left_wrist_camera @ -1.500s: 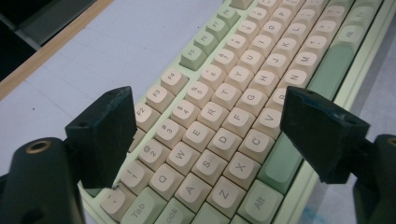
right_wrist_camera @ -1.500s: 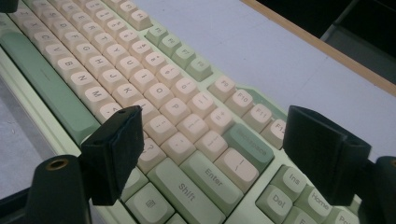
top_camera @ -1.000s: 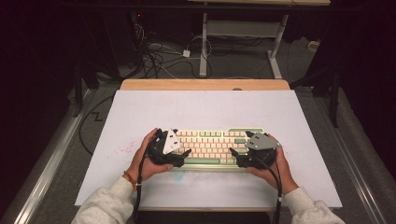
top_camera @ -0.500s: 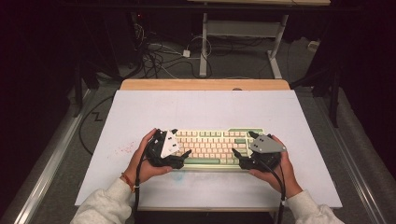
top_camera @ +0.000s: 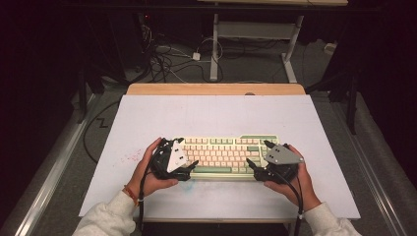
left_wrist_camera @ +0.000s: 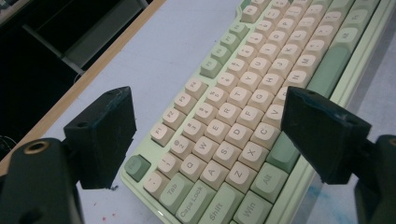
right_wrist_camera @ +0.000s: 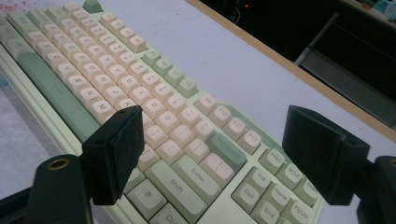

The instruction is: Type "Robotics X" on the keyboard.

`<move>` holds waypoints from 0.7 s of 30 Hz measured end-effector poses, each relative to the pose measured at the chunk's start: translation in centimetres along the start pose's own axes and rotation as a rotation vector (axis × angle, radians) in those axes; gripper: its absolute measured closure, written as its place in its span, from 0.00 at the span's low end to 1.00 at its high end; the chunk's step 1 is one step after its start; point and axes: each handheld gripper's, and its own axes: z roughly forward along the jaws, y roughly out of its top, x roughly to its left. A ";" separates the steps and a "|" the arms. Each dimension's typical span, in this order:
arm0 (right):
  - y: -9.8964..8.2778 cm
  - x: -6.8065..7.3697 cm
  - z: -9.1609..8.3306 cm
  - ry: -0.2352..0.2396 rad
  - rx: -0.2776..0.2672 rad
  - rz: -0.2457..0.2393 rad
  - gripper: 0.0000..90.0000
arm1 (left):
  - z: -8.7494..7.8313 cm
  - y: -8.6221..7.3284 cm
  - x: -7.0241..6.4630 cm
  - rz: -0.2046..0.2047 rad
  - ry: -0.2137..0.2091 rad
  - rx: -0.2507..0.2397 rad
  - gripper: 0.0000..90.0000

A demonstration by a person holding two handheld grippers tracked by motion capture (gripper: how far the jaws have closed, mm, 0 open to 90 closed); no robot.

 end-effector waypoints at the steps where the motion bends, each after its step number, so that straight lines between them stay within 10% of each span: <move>1: 0.0 0.0 0.0 0.000 0.000 -0.002 0.24 | -0.1 -0.1 0.0 -0.002 -0.002 0.000 0.19; 21: -0.4 0.2 -0.7 -0.010 0.014 -0.025 0.23 | -0.8 -1.1 -0.3 -0.003 0.019 0.011 0.18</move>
